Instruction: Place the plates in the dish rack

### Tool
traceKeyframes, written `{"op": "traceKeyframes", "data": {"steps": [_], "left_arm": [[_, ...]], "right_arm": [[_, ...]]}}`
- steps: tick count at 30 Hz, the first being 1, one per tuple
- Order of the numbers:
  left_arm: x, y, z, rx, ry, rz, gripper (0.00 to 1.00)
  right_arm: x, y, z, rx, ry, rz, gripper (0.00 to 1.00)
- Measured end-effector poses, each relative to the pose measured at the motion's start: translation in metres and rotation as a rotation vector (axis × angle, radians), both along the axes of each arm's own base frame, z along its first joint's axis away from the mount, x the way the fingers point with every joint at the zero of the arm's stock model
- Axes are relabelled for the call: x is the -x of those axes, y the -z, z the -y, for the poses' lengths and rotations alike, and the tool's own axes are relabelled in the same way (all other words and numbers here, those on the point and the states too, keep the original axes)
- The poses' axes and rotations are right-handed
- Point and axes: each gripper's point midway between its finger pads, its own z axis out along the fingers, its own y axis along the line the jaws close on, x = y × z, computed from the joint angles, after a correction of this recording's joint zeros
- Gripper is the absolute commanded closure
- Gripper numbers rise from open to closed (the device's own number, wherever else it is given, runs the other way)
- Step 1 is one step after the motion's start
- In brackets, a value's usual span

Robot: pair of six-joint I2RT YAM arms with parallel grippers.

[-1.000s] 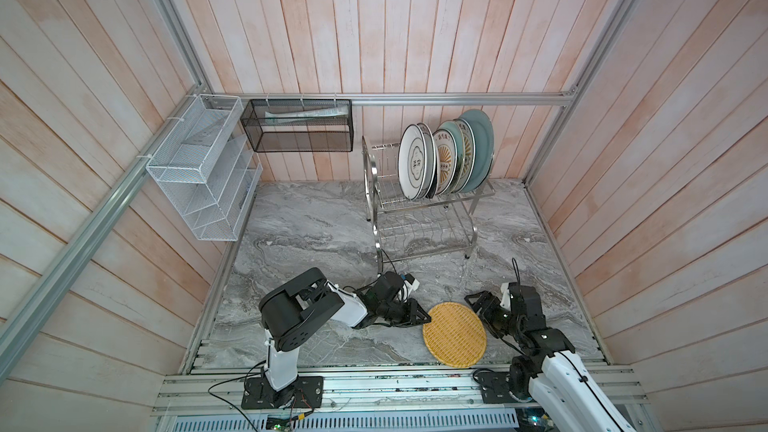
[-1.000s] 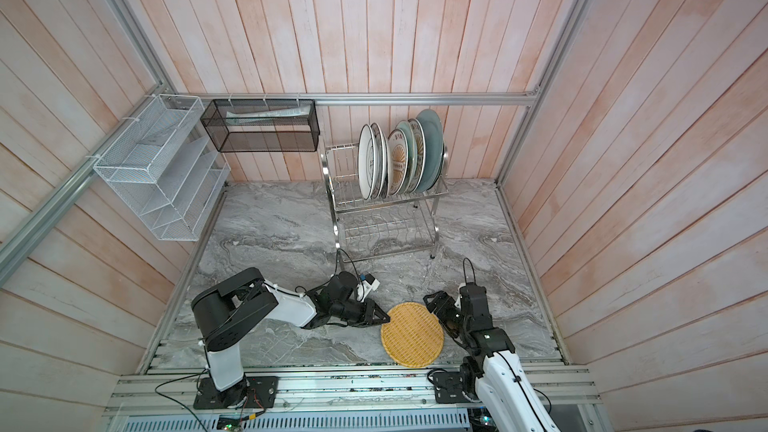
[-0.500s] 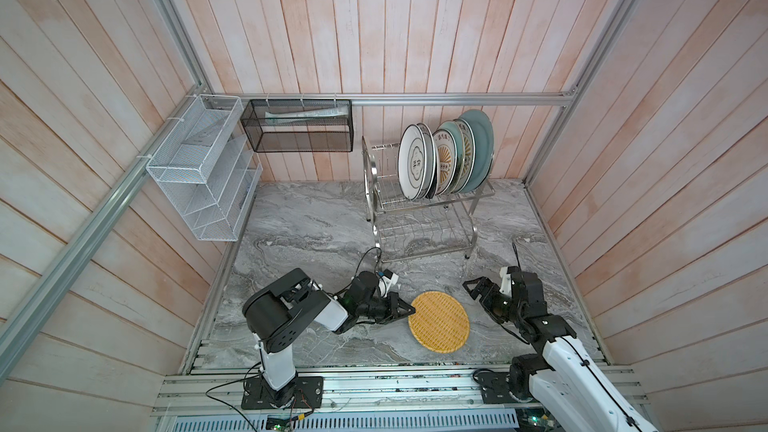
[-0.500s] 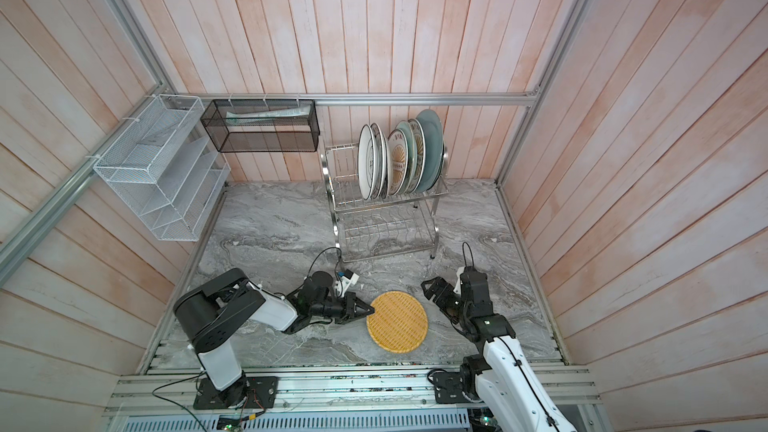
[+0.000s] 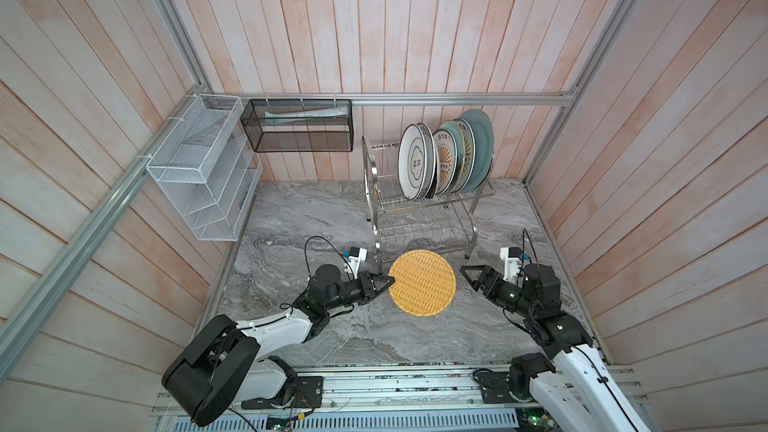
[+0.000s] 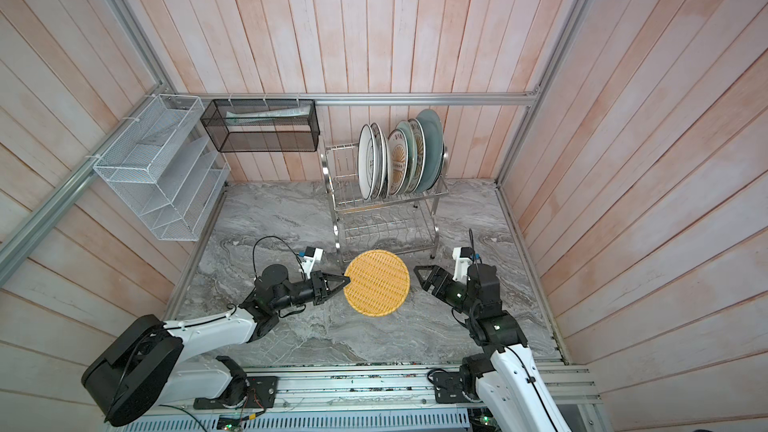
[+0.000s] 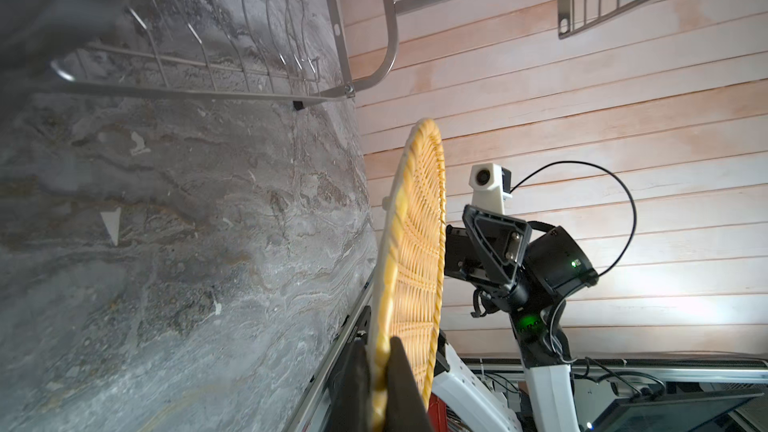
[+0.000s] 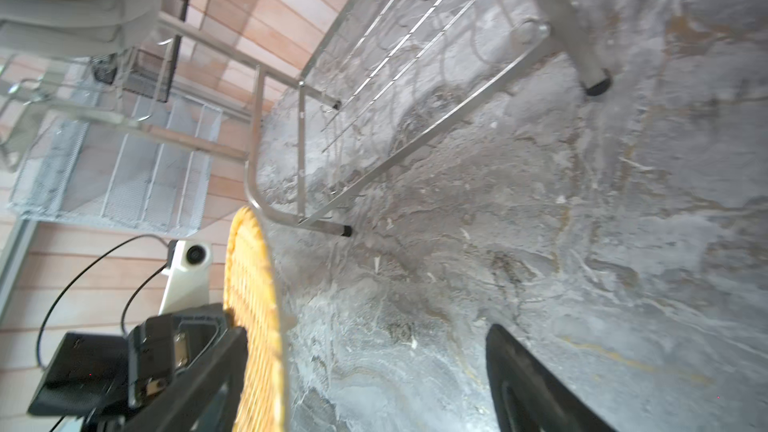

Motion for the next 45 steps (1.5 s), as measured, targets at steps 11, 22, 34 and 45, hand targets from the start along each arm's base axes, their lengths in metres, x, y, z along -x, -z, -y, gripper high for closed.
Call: {"op": "traceKeyframes", "data": {"steps": [11,22,34,45], "left_arm": [[-0.013,-0.026,0.008,0.032,-0.008,0.028,1.00],[-0.015,-0.028,0.009,0.035,-0.018,0.030,1.00],[-0.006,-0.054,0.003,0.070,-0.018,0.125,0.39],[0.031,-0.151,-0.084,0.092,-0.315,0.522,0.00]], "right_arm": [[0.024,-0.017,-0.051,-0.049,-0.168,0.010,0.39],[0.023,-0.033,-0.054,-0.106,-0.119,0.043,0.80],[0.020,-0.039,-0.040,-0.099,0.015,0.032,1.00],[0.022,-0.213,0.015,-0.053,0.210,0.362,1.00]]}}
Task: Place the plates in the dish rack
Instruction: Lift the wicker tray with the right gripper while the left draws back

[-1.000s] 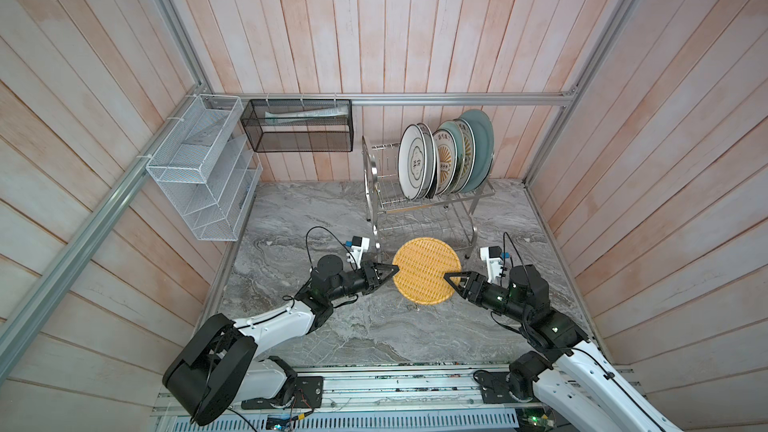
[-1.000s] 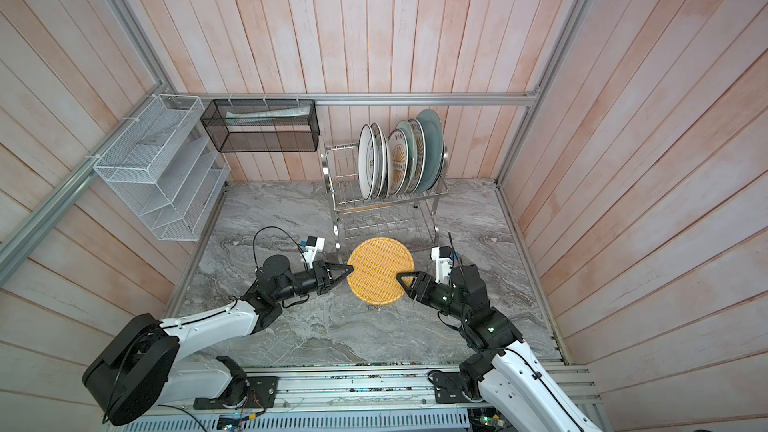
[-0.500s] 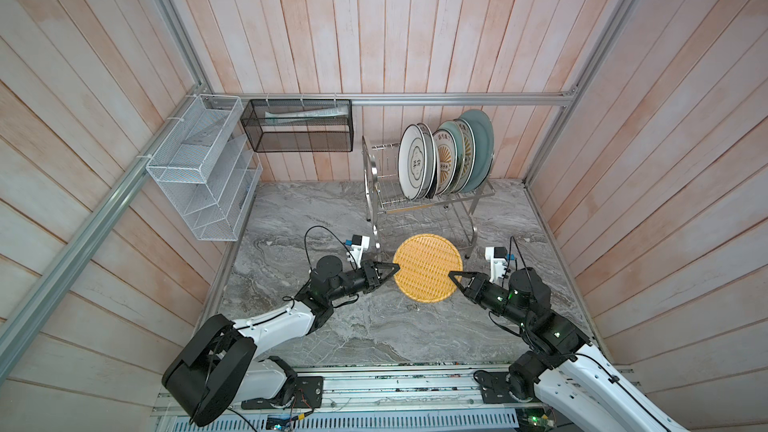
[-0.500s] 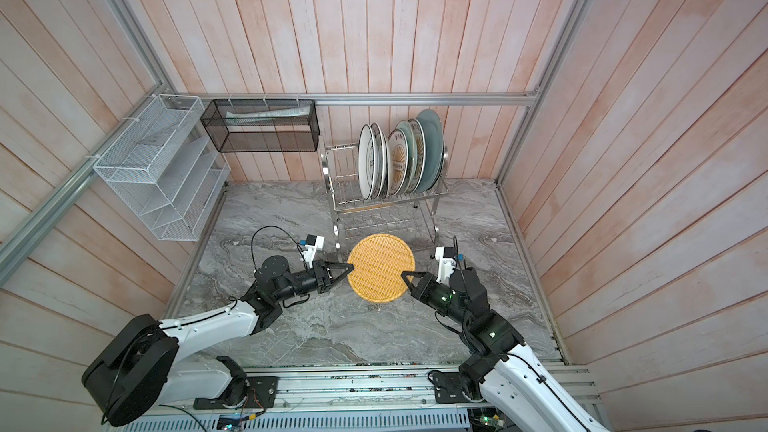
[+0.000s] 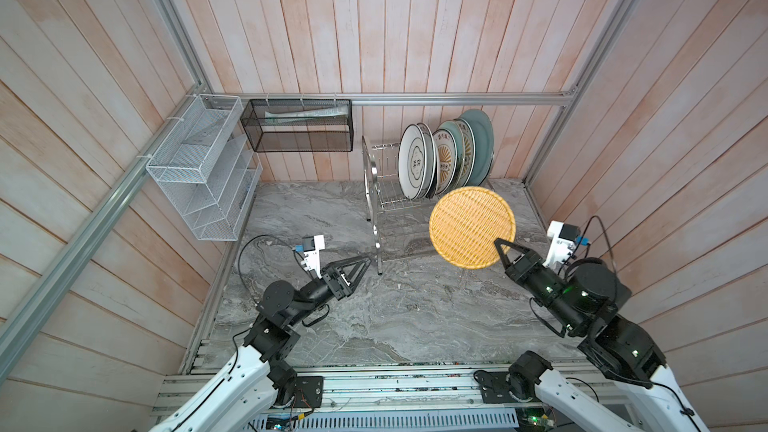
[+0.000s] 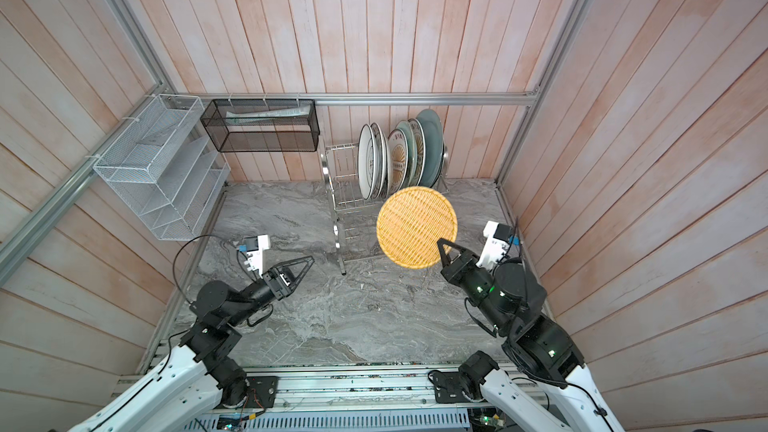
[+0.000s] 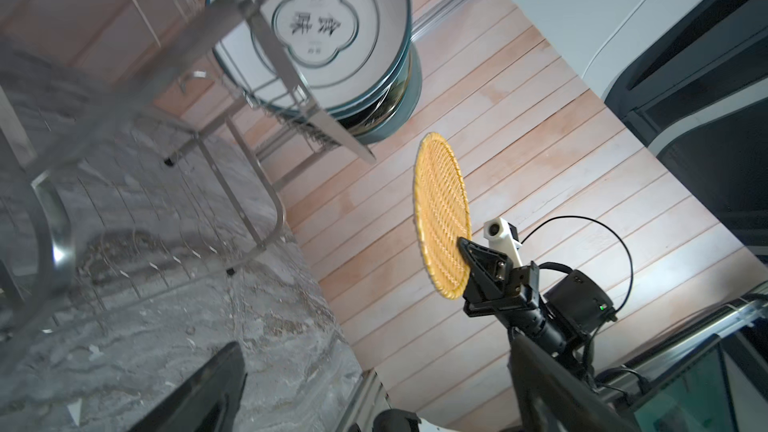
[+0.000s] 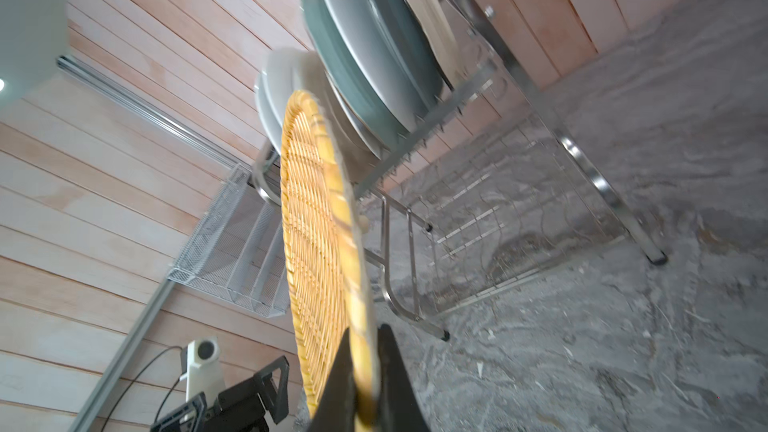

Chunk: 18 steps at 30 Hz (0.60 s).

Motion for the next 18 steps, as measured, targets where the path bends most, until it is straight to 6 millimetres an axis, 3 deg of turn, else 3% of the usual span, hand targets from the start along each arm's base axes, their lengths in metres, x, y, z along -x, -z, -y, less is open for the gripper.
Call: {"op": "traceKeyframes", "data": {"steps": [4,8,11,18], "left_arm": [[0.006,-0.004,-0.023,-0.072,-0.118,0.073,0.00],[0.002,-0.002,-0.035,-0.169,-0.198,0.078,0.00],[-0.001,-0.005,-0.041,-0.229,-0.242,0.082,0.00],[-0.010,0.002,-0.045,-0.317,-0.287,0.068,0.00]], "right_arm": [[-0.011,-0.045,-0.006,0.050,0.002,0.069,1.00],[-0.028,-0.082,-0.017,0.116,0.007,0.110,1.00],[-0.044,-0.123,-0.029,0.151,0.026,0.165,1.00],[-0.083,-0.183,-0.080,0.285,0.118,0.248,1.00]]}}
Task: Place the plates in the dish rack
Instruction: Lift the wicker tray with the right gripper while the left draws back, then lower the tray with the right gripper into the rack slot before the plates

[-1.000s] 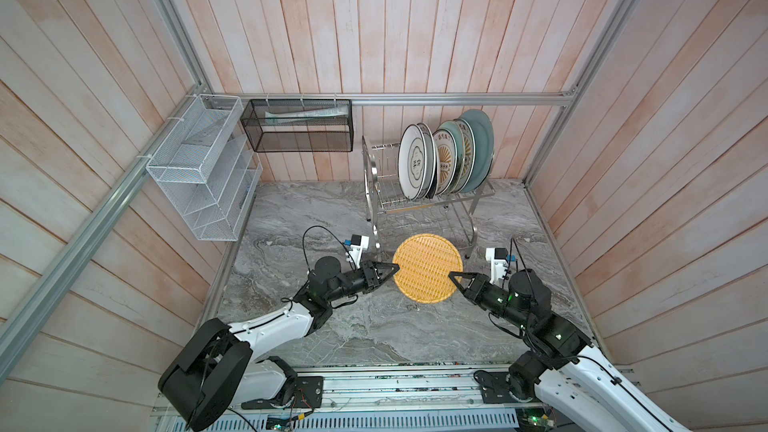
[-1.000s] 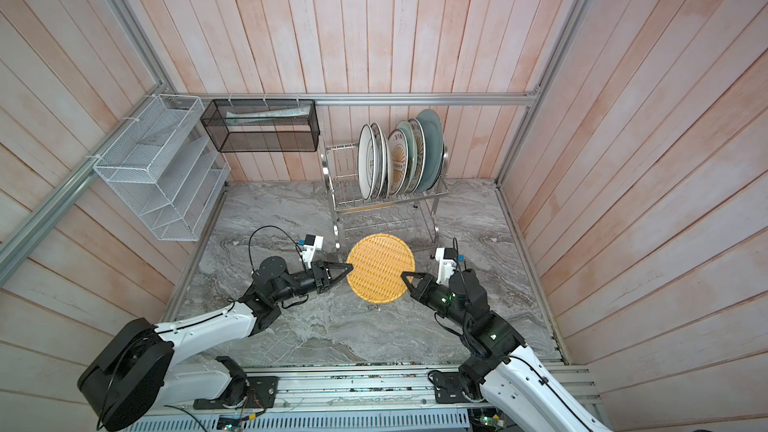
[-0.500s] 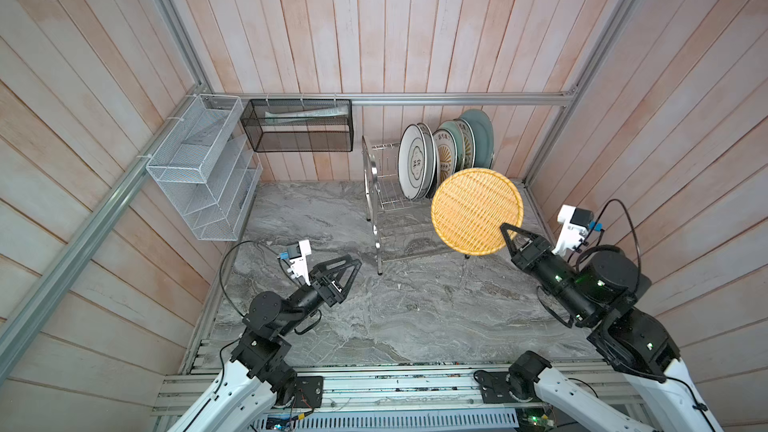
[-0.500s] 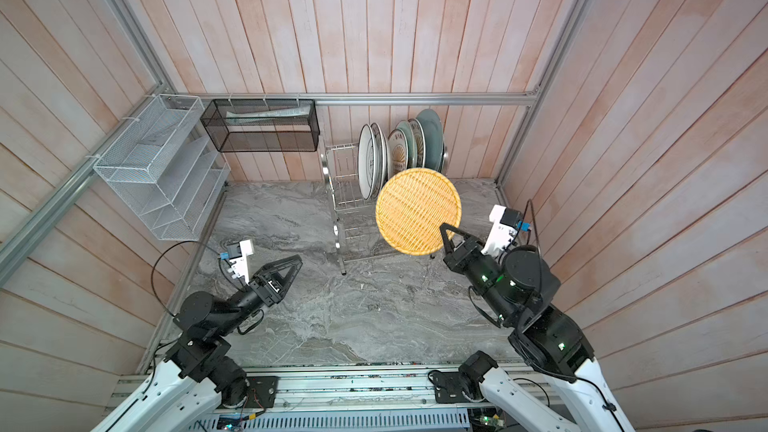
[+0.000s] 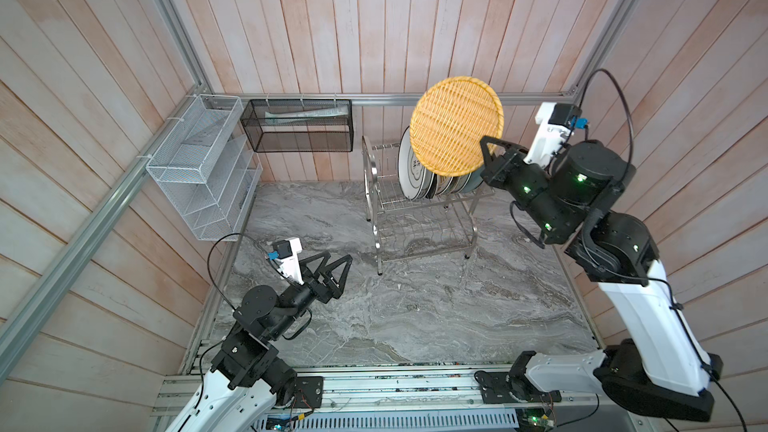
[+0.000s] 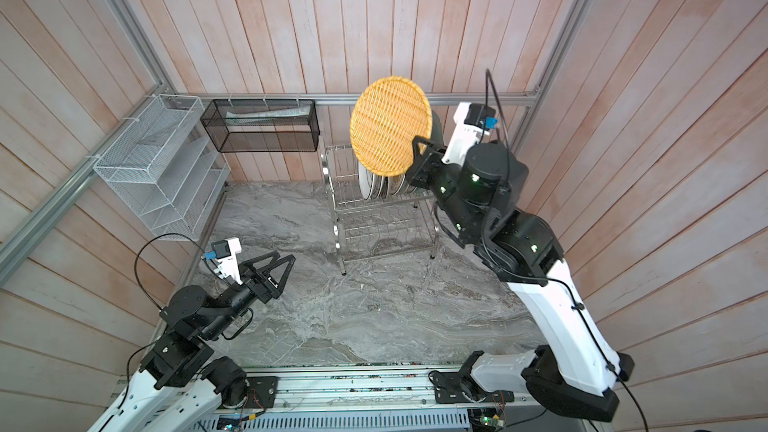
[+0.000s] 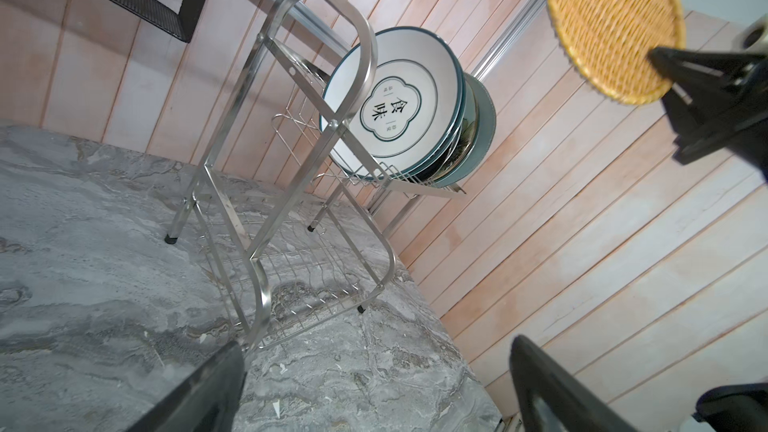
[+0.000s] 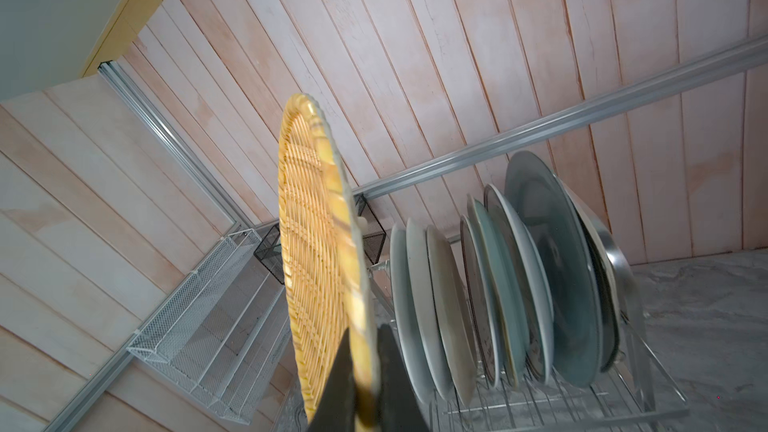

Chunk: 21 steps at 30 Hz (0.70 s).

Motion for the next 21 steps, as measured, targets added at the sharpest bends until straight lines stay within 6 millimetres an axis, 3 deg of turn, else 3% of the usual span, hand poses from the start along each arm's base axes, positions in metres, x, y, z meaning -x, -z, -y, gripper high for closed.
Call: {"op": "traceKeyframes", "data": {"steps": [2,5,13,21], "left_arm": [[-0.003,0.007,-0.001,-0.026,-0.011,-0.016,0.00],[-0.006,0.015,-0.002,-0.061,-0.027,-0.034,0.00],[-0.008,0.011,-0.008,-0.116,-0.064,-0.020,0.00],[-0.003,0.012,-0.009,-0.177,-0.050,0.016,0.00]], "right_arm": [[-0.014,-0.004,-0.013,0.045,0.047,0.009,1.00],[-0.036,0.005,-0.029,0.138,0.125,-0.001,1.00],[-0.079,0.060,-0.084,0.426,0.233,-0.043,1.00],[-0.104,0.108,-0.105,0.641,0.288,-0.084,1.00]]}}
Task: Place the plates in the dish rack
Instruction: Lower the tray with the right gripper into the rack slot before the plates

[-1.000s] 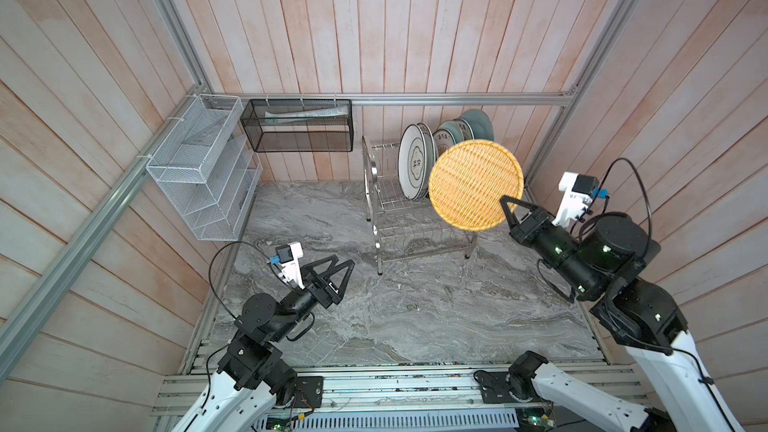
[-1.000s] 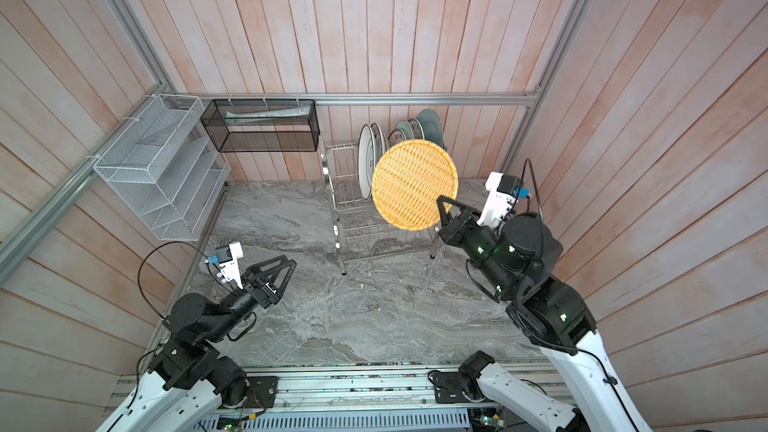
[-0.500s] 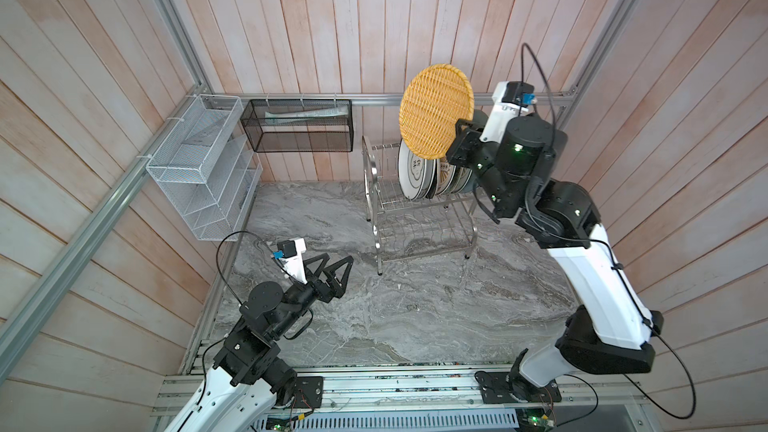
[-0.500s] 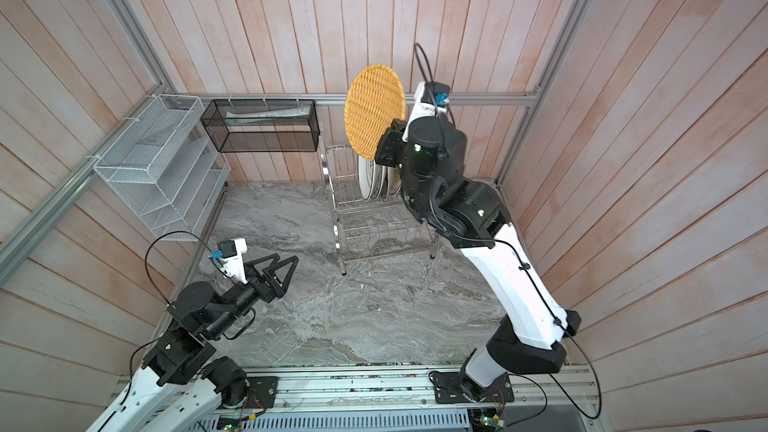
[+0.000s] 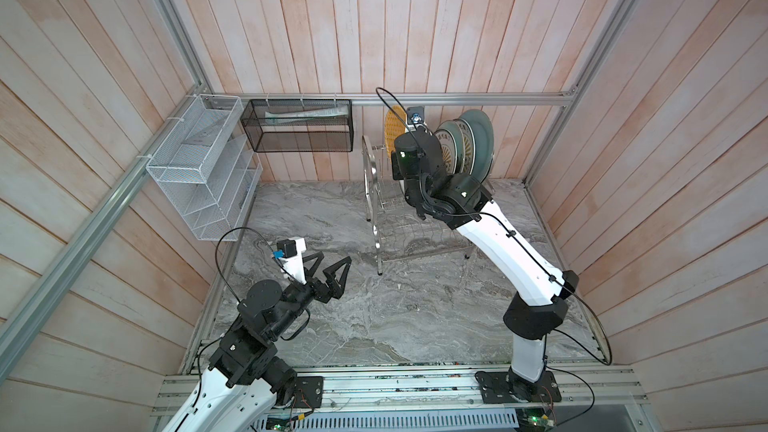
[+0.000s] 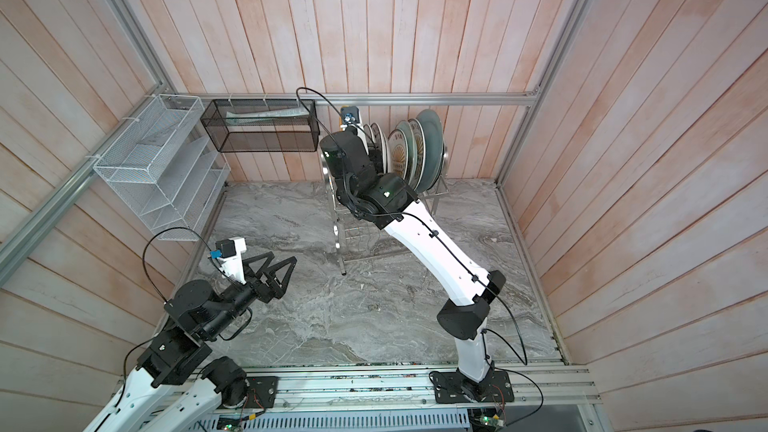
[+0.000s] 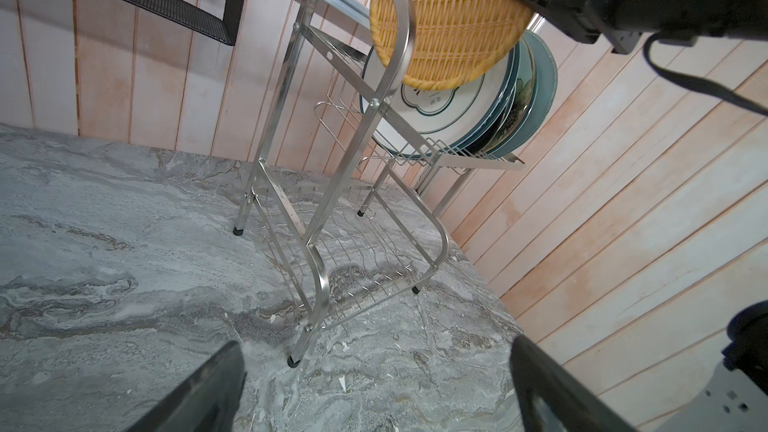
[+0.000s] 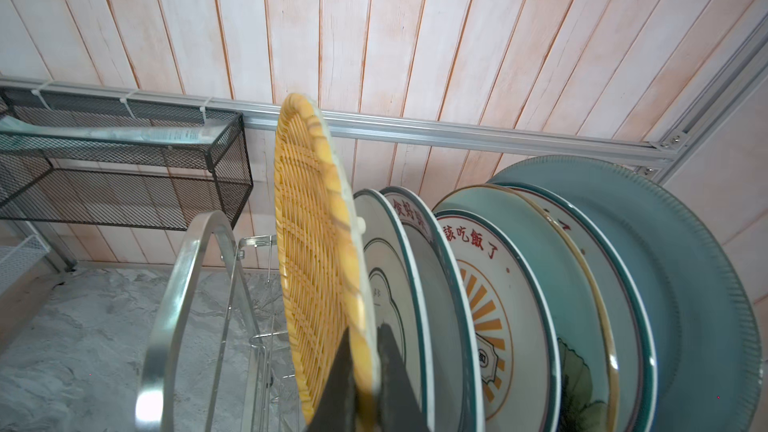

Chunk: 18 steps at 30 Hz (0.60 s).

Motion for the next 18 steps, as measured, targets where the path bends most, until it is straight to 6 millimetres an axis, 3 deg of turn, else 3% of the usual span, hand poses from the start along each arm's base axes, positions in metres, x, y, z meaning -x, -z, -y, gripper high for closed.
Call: {"op": "traceKeyframes", "data": {"steps": [7,13,18], "left_arm": [[0.005,-0.006,-0.001,-0.012,0.012,0.039,0.00],[0.005,-0.005,-0.001,-0.019,0.012,0.041,0.00],[0.005,-0.005,-0.001,-0.020,0.012,0.039,0.00]], "right_arm": [[-0.010,0.018,-0.007,0.064,0.011,-0.022,1.00],[-0.021,0.029,0.002,0.084,0.039,-0.042,1.00],[-0.029,0.056,0.000,0.108,0.040,-0.086,1.00]]}}
